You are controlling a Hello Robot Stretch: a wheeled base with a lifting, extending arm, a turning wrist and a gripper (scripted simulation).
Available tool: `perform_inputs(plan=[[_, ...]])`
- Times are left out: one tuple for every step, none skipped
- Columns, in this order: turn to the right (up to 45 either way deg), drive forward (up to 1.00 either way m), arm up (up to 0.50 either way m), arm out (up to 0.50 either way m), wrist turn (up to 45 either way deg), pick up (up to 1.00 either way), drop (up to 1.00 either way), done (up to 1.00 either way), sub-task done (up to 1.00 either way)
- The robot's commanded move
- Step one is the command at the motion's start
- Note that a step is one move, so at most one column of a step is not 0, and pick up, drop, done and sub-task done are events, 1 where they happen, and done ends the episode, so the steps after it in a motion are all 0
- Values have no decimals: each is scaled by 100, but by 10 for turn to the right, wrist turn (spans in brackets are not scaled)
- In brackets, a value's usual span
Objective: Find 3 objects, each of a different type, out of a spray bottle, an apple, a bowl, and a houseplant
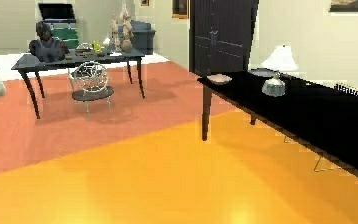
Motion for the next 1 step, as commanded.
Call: perform_inputs(plan=[[0, 100, 0, 0, 0, 0, 0, 0, 0]])
